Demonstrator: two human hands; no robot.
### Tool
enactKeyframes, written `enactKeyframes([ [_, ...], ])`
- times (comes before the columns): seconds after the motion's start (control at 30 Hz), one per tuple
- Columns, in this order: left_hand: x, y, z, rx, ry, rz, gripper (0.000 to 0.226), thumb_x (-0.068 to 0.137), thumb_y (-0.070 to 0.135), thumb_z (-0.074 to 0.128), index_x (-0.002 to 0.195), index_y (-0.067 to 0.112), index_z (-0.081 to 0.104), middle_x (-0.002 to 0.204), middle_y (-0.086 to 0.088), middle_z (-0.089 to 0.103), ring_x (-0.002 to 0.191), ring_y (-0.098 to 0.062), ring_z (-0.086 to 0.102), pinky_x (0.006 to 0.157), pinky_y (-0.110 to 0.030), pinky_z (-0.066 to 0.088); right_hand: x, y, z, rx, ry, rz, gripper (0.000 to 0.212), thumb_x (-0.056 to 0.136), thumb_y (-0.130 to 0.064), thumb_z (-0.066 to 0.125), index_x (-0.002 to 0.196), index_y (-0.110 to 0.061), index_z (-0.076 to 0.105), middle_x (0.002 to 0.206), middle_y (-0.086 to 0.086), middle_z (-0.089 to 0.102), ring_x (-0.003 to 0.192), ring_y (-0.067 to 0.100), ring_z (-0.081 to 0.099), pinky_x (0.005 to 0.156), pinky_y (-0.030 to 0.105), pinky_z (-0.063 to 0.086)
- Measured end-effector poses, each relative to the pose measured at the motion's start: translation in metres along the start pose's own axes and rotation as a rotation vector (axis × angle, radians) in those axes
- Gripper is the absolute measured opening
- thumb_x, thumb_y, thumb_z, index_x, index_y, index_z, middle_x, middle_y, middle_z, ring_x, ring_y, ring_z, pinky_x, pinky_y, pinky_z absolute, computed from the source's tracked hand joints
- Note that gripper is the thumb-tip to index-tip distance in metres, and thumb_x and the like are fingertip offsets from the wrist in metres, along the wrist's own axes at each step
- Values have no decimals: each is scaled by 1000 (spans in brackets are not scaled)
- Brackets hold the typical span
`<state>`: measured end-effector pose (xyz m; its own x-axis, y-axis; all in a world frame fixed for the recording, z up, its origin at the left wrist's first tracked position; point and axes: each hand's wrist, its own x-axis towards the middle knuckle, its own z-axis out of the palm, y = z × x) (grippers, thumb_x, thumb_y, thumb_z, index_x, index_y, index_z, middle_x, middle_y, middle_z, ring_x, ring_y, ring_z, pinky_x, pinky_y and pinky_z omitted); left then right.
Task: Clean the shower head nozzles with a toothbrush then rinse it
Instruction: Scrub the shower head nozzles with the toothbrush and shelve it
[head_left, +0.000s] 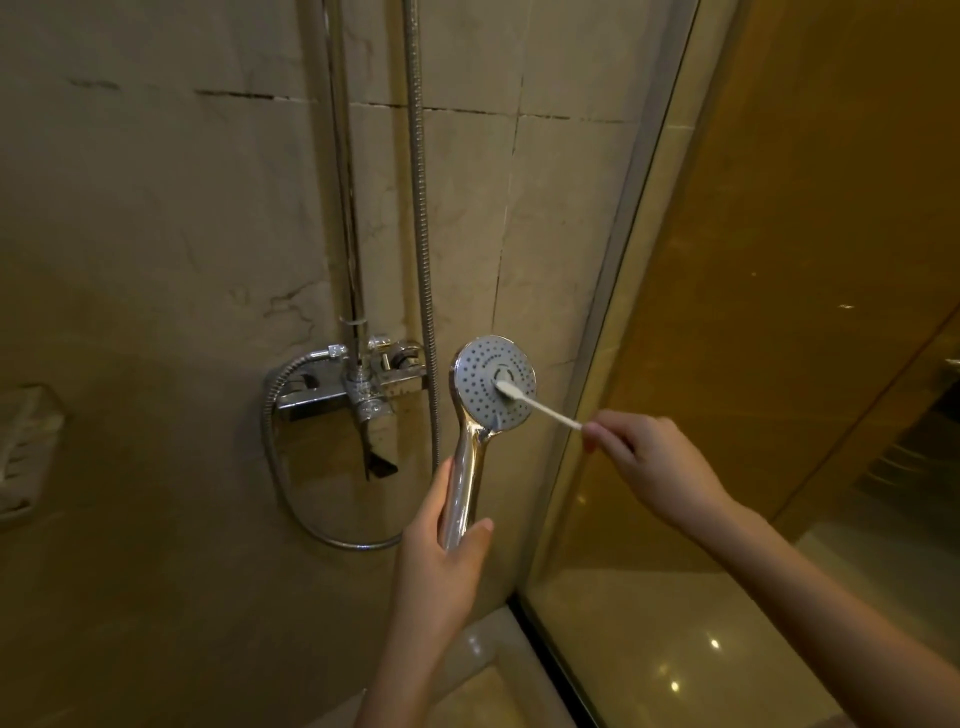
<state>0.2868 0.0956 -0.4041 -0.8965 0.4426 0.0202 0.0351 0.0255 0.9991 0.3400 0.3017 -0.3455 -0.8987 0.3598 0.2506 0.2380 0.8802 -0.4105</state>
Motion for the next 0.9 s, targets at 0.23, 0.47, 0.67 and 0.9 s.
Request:
enactKeyframes([
  [0.23, 4, 3, -10, -1, 11, -40, 71, 84, 14, 61, 139, 42, 27, 142, 7, 43, 124, -31, 47, 101, -49, 42, 10, -11, 1, -44, -38, -25, 24, 95, -36, 44, 83, -25, 62, 56, -7, 50, 44, 2, 43, 42, 14, 30],
  [0.47, 6, 4, -14, -13, 22, -73, 71, 83, 15, 62, 135, 50, 28, 140, 4, 44, 121, -45, 46, 99, -60, 39, 16, -15, 0, -20, -47, -37, 24, 95, -34, 43, 86, -21, 61, 60, -5, 51, 49, 3, 45, 48, 16, 33],
  [0.67, 4, 1, -11, -38, 18, -110, 71, 83, 15, 63, 134, 51, 29, 139, 0, 48, 122, -49, 42, 98, -62, 36, 15, -16, 5, -15, -49, -56, 24, 96, -33, 42, 85, -20, 60, 61, -5, 51, 50, 4, 45, 48, 16, 31],
  [0.9, 6, -3, -6, -43, 2, -137, 70, 83, 15, 62, 134, 49, 28, 135, -4, 52, 103, -39, 59, 80, -48, 53, 14, -10, 12, -5, -52, -27, 24, 96, -34, 43, 81, -23, 58, 61, -5, 54, 51, 4, 48, 49, 17, 34],
])
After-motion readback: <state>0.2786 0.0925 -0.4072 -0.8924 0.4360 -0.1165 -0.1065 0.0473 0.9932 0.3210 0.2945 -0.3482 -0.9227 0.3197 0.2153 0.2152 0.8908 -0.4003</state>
